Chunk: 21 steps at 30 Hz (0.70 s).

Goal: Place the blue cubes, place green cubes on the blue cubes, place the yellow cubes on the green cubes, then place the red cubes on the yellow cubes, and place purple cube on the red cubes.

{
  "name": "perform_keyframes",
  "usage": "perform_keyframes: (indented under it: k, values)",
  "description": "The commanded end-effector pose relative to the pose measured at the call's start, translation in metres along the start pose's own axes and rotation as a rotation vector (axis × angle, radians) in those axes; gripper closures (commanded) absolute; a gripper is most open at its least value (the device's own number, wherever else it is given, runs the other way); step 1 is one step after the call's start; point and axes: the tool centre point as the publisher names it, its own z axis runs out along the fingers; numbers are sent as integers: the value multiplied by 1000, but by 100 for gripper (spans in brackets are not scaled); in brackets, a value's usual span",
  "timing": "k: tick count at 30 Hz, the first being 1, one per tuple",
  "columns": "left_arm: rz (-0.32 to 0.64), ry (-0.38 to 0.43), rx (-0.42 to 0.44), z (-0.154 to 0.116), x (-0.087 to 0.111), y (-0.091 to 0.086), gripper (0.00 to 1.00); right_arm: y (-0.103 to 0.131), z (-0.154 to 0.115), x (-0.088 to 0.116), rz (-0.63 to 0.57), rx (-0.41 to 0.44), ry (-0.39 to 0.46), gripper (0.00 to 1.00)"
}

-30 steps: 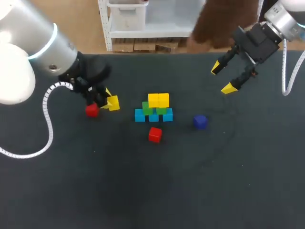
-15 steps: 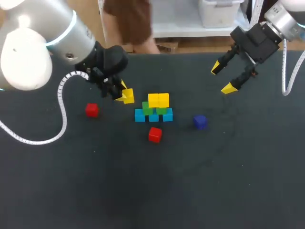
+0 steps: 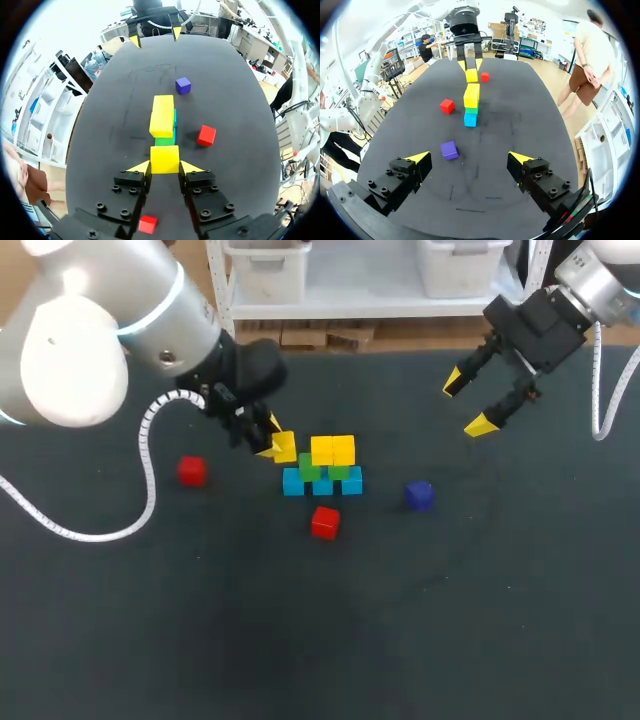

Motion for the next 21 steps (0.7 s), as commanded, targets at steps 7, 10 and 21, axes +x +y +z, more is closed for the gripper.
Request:
perform_keyframes:
  k: [7,10,21]
  values:
    - [10,25,17,10,-7,3,100,-1,0,0,-2,-1,-2,0]
    - [7,28,19,12,-6,4,100,-1,0,0,-2,-1,-2,0]
    - [3,36,22,14,-6,8,100,-1,0,0,-2,-1,-2,0]
